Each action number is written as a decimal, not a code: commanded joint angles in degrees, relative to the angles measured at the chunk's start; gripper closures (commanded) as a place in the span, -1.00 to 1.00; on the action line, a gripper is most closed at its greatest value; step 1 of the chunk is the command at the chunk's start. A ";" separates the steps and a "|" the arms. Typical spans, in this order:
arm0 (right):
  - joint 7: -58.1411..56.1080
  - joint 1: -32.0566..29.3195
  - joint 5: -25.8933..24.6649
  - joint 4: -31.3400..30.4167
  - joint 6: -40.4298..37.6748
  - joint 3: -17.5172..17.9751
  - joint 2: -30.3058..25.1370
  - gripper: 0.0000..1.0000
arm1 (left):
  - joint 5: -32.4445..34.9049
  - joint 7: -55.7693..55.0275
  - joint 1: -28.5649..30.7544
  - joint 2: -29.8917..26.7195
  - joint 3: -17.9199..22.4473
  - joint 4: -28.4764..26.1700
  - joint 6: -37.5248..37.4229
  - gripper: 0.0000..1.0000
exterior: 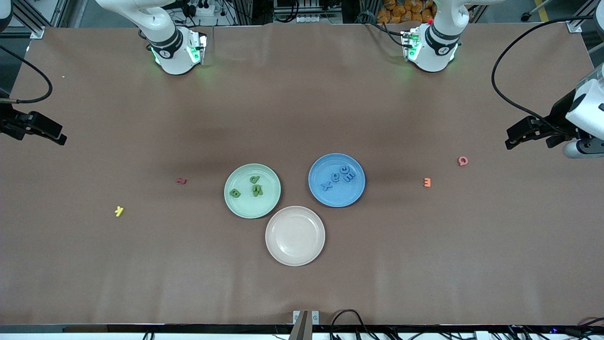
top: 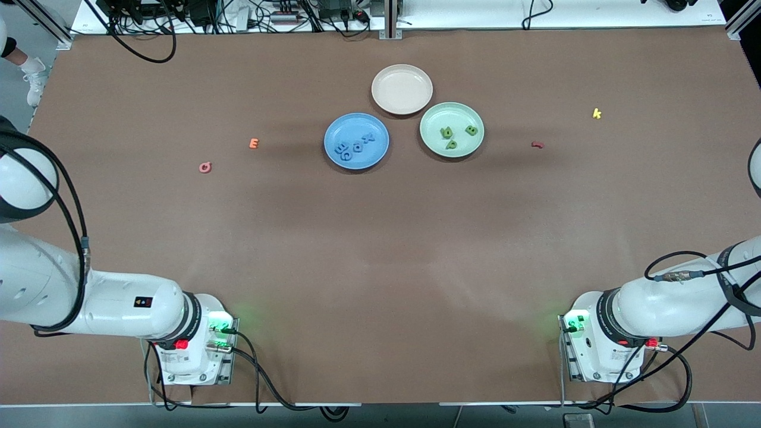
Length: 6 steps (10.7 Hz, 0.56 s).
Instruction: Sort letters by color into matching plates
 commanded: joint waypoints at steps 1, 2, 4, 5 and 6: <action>0.34 -6.79 -0.27 -0.69 -0.33 7.03 -1.68 -1.00 | -1.78 1.03 0.39 0.30 0.13 0.79 0.22 -1.00; 0.34 -6.54 -0.35 -0.60 -0.34 6.95 -1.95 -1.00 | -1.78 0.94 0.30 0.39 0.13 0.79 0.22 -1.00; 0.34 -6.53 -0.35 -0.52 -0.34 6.86 -2.04 -1.00 | -2.56 1.02 0.30 0.39 0.13 0.79 0.22 -1.00; 0.43 -6.53 -0.35 -0.43 -0.16 6.95 -1.78 -1.00 | -2.74 1.03 0.39 0.39 0.13 0.79 0.22 -1.00; 0.43 -6.79 -0.35 -0.43 -0.07 7.03 -1.60 -1.00 | -2.75 1.03 0.39 0.39 0.13 0.79 0.31 -1.00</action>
